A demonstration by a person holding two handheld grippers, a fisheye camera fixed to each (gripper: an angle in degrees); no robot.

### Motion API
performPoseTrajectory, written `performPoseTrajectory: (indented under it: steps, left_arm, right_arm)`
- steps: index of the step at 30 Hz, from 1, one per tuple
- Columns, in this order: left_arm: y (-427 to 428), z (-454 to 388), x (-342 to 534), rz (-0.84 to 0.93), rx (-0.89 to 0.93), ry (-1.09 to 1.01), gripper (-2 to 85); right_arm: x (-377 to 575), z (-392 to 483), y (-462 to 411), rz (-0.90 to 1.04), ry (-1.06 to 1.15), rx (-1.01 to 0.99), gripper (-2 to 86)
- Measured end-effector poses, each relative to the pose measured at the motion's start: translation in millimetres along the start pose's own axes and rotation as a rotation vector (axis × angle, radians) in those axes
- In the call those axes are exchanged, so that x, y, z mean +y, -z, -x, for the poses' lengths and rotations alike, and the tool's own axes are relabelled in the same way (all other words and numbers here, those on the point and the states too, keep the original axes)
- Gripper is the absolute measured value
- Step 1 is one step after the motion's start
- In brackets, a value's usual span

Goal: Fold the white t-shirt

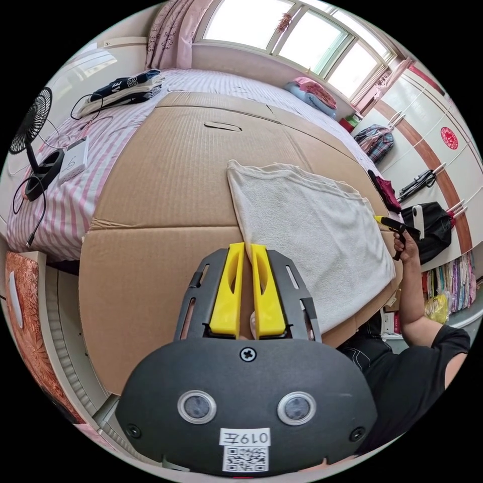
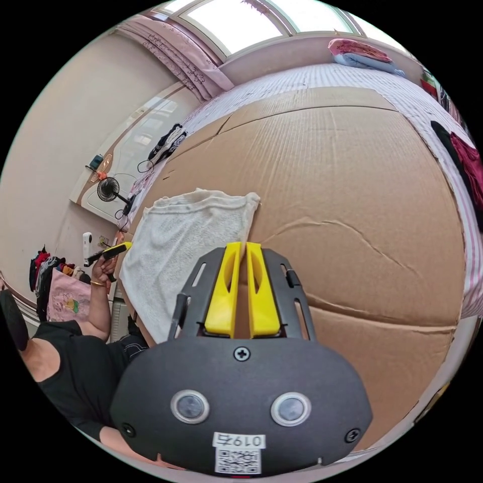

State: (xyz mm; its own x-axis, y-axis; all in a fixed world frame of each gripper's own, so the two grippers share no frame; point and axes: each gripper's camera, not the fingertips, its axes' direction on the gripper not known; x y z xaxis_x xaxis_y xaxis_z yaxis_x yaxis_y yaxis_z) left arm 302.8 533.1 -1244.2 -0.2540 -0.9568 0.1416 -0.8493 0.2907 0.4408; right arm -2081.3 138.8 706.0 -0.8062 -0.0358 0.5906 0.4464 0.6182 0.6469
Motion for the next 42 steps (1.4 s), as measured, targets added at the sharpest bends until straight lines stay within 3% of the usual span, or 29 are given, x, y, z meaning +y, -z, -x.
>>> performPoseTrajectory:
  steps: [9, 16, 23, 31, 42]
  left_arm:
    - [0, 30, -35, -0.093, 0.025, 0.088, 1.4]
    - [-37, 35, -92, -0.07, 0.033, 0.114, 4.0]
    - [-79, 22, -134, -0.03, 0.049, 0.073, 6.7]
    - [-112, -6, -156, -0.035, -0.055, 0.028, 2.8]
    - [-151, -41, -167, -0.027, -0.067, 0.048, 2.4]
  right_arm:
    - [-26, 5, 0, -0.025, 0.007, 0.024, 5.9]
    - [-41, 4, -28, -0.014, -0.016, 0.023, 6.2]
    - [-33, 5, -55, 0.001, 0.004, 0.039, 1.8]
    - [-18, -1, -82, -0.031, 0.023, 0.079, -0.4]
    - [24, -37, -134, -0.029, 0.011, 0.061, 5.4]
